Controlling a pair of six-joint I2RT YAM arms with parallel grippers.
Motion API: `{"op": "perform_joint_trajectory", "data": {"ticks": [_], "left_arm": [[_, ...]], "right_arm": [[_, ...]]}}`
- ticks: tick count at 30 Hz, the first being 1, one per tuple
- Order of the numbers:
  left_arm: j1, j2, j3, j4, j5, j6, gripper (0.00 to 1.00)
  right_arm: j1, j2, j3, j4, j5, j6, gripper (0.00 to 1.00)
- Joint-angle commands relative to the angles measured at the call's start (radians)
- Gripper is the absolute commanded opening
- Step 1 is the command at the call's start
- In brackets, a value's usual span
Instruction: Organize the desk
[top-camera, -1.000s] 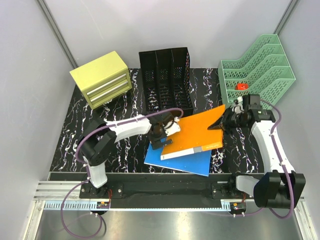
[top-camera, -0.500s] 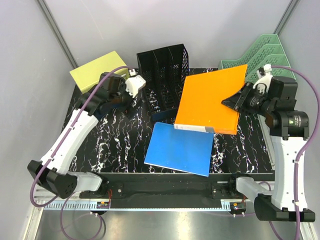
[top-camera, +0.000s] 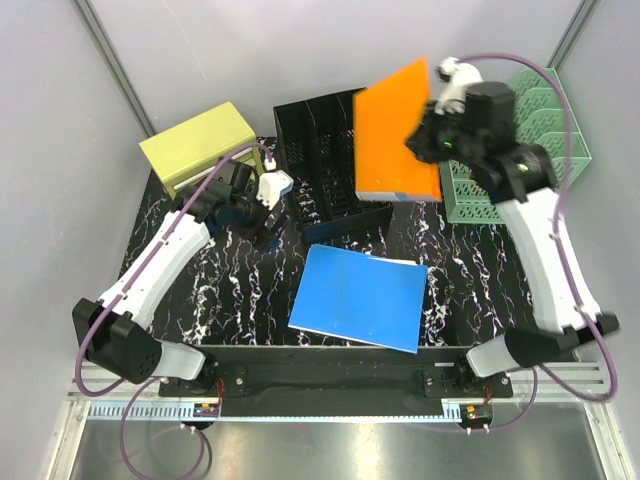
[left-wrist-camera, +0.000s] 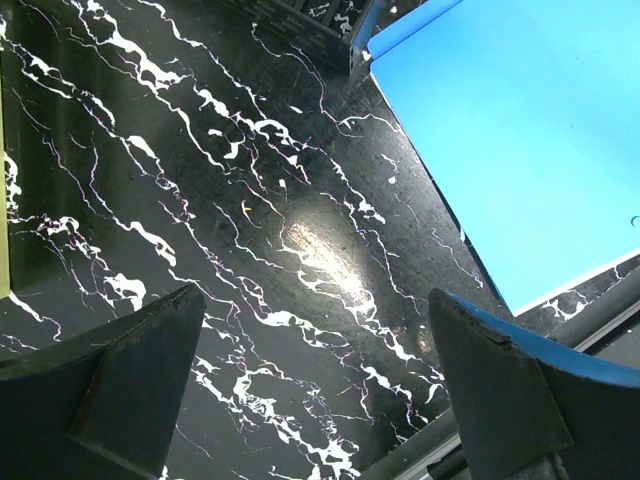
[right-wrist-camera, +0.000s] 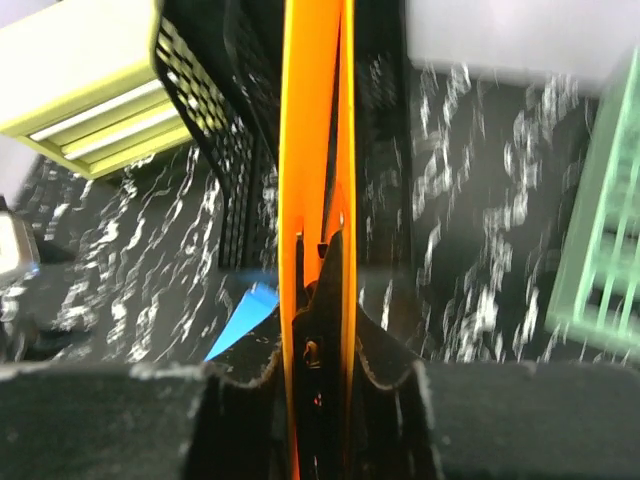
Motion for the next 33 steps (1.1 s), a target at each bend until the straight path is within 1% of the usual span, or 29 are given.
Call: {"op": "perform_joint_trajectory", "data": {"ticks": [1, 2, 4, 5, 6, 7, 11, 16, 21, 24, 27, 28, 31, 33], "left_arm": [[0.007, -0.023, -0.018, 0.028, 0.013, -0.012, 0.99], [0.008, -0.026, -0.021, 0.031, 0.01, -0.012, 0.99], [0.01, -0.032, -0.031, 0.034, 0.002, -0.007, 0.99], [0.011, -0.034, -0.036, 0.035, -0.001, -0.006, 0.99], [0.014, -0.035, -0.041, 0.037, -0.003, -0.004, 0.99], [0.013, -0.04, -0.044, 0.037, -0.003, -0.004, 0.99], [0.02, -0.042, -0.057, 0.046, -0.007, 0.0, 0.99], [0.02, -0.031, -0.068, 0.057, -0.004, 0.002, 0.99], [0.022, -0.029, -0.073, 0.06, 0.005, -0.004, 0.99], [0.022, -0.032, -0.085, 0.064, 0.0, -0.003, 0.99], [0.022, -0.032, -0.094, 0.067, 0.002, -0.003, 0.99], [0.022, -0.031, -0.094, 0.069, 0.002, 0.0, 0.99], [0.022, -0.026, -0.094, 0.072, 0.008, -0.009, 0.99], [0.02, -0.028, -0.099, 0.074, 0.013, -0.012, 0.99]], "right_arm": [[0.156, 0.164, 0.25, 0.022, 0.294, -0.192, 0.0], [0.172, 0.24, 0.353, -0.006, 0.319, -0.224, 0.0], [0.206, 0.341, 0.457, -0.086, 0.386, -0.245, 0.0], [0.213, 0.369, 0.544, -0.11, 0.411, -0.27, 0.0], [0.224, 0.394, 0.581, -0.141, 0.433, -0.281, 0.0], [0.227, 0.406, 0.597, -0.136, 0.469, -0.291, 0.0], [0.23, 0.386, 0.588, -0.113, 0.497, -0.302, 0.0], [0.232, 0.365, 0.553, -0.103, 0.543, -0.328, 0.0], [0.232, 0.357, 0.523, -0.101, 0.559, -0.321, 0.0], [0.232, 0.319, 0.473, -0.101, 0.565, -0.304, 0.0], [0.23, 0.221, 0.364, -0.066, 0.557, -0.287, 0.0], [0.232, 0.2, 0.303, -0.052, 0.554, -0.279, 0.0], [0.232, 0.117, 0.208, -0.009, 0.52, -0.264, 0.0], [0.232, 0.069, 0.172, 0.021, 0.493, -0.258, 0.0]]}}
